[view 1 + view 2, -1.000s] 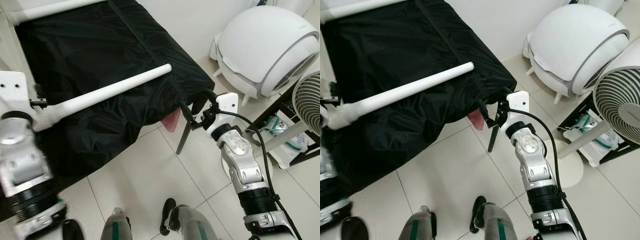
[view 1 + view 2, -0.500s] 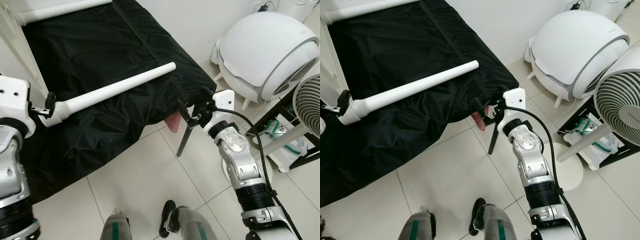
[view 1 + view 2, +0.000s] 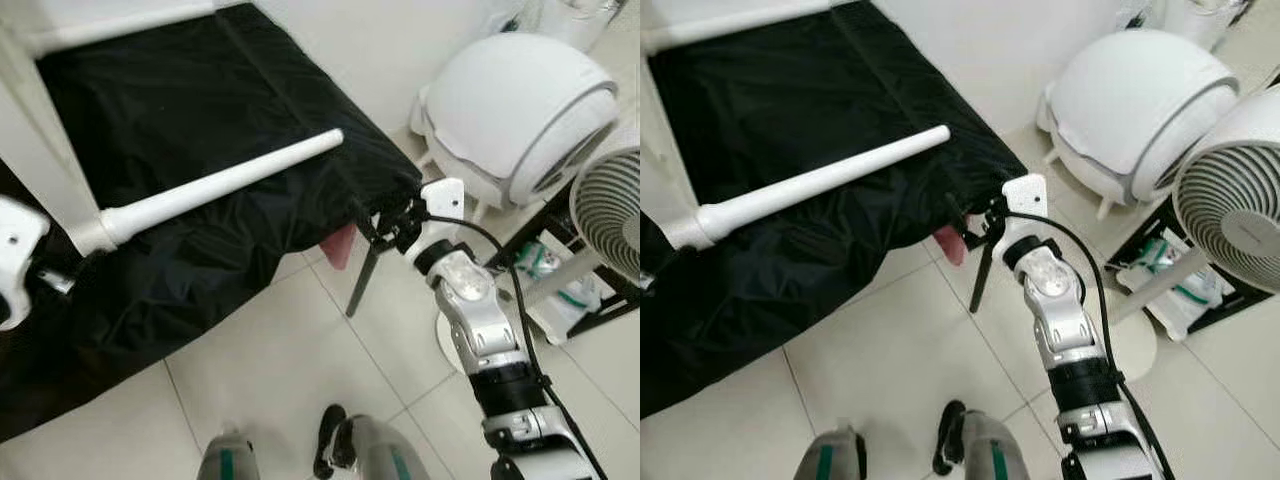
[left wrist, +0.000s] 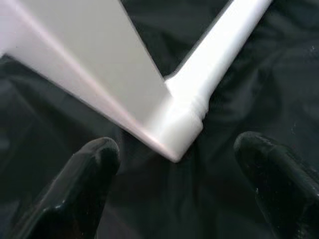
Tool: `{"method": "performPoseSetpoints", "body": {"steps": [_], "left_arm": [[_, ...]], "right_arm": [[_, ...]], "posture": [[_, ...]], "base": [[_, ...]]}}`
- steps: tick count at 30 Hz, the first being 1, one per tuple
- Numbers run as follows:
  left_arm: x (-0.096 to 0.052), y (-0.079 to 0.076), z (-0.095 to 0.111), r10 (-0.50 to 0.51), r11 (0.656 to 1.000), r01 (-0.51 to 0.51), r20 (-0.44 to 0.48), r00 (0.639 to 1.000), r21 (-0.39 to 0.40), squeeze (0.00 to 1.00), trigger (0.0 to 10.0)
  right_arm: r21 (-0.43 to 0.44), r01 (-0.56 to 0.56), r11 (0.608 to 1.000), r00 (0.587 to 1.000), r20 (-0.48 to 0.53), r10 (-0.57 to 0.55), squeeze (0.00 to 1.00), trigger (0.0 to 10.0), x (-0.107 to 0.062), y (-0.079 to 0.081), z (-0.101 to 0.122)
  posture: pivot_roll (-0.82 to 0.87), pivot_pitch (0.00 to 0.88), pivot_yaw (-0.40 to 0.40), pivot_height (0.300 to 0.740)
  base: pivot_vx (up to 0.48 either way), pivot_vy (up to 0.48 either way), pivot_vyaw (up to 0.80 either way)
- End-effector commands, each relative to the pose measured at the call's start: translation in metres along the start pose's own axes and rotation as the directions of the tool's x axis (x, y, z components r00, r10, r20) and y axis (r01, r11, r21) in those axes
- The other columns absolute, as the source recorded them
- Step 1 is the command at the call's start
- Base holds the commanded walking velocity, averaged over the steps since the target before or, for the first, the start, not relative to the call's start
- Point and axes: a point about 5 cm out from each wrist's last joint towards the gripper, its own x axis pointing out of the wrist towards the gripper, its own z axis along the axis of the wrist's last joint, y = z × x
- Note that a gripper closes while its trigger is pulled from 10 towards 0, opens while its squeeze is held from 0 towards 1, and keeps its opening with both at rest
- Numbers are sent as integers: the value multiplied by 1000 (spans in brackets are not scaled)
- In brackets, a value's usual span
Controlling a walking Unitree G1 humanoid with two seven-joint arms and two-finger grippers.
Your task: Building children table
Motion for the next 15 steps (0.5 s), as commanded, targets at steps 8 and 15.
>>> {"method": "performPoseSetpoints", "body": {"steps": [8,15], "left_arm": [[-2,-42,2,-284,944,303,147,948,-129,0,10000],[39,-78,0,-313,896,374,256,915,-239,0,10000]], "right_arm": [[13,-22,1000,1000,6,22,0,10000,7,6,-4],[88,39,995,999,5,-40,0,10000,14,0,-7]], "posture": [[113,68,-61,740],[117,61,-72,740]], "base": [[0,0,0],[0,0,0]]}}
